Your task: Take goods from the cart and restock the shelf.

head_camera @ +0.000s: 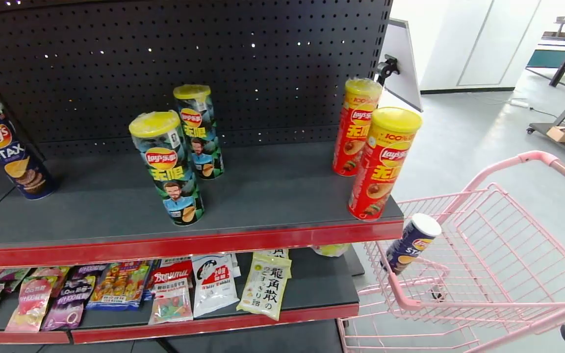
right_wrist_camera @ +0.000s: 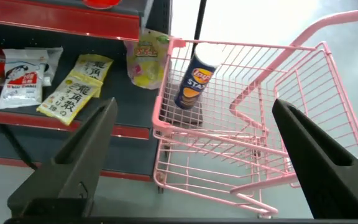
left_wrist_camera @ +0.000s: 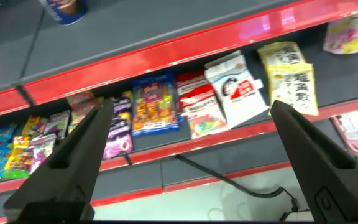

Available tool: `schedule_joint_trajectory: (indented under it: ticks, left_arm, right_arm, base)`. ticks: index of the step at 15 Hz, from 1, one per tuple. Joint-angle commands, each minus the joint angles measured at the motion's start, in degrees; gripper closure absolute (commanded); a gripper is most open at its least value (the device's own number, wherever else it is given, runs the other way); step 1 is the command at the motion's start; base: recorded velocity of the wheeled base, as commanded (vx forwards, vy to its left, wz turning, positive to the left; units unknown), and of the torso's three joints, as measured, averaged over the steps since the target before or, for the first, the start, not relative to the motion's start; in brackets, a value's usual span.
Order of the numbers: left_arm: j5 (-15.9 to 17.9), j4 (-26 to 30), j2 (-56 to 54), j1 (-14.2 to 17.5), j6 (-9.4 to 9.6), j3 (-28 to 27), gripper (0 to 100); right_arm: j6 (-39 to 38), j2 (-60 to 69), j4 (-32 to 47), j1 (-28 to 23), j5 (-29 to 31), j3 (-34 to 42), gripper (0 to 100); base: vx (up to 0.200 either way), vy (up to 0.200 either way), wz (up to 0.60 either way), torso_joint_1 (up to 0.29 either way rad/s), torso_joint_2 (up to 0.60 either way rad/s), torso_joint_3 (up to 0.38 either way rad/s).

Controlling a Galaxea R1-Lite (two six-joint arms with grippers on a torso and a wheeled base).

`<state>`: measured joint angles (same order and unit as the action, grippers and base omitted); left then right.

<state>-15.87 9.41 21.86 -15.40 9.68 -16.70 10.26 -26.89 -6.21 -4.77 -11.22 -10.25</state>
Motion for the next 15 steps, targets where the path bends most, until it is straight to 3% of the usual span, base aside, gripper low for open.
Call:
schedule_joint_trajectory:
  ticks: [1,7,11,15]
  left_arm:
    - [-0.04,-0.01,0.29,0.02,-0.01,0.0,0]
    - [1.9,-0.01,-0.32,-0.78,2.54,0.0,0]
    - [6.56,-0.01,-0.94,-1.57,2.89,0.0,0]
    - [7.0,-0.01,-1.64,-1.57,2.89,0.0,0]
  right_arm:
    - [0.02,-1.14,-0.12,0.11,-0.03,-0.03,0]
    - [0.11,-4.13,-0.47,0.28,-0.03,-0.56,0]
    - [0.37,-4.4,-0.12,0.28,-0.03,-0.56,0]
    - [0.9,-4.57,-0.12,0.28,0.05,-0.56,0]
  base:
    - [0.0,-0.2,0.0,-0.002,0.0,0.002]
    - [0.0,0.0,0.0,0.0,0.0,0.0]
    - [0.0,0.0,-0.6,0.0,0.0,0.005]
    - [0.0,0.0,-0.6,0.007,0.01,0.005]
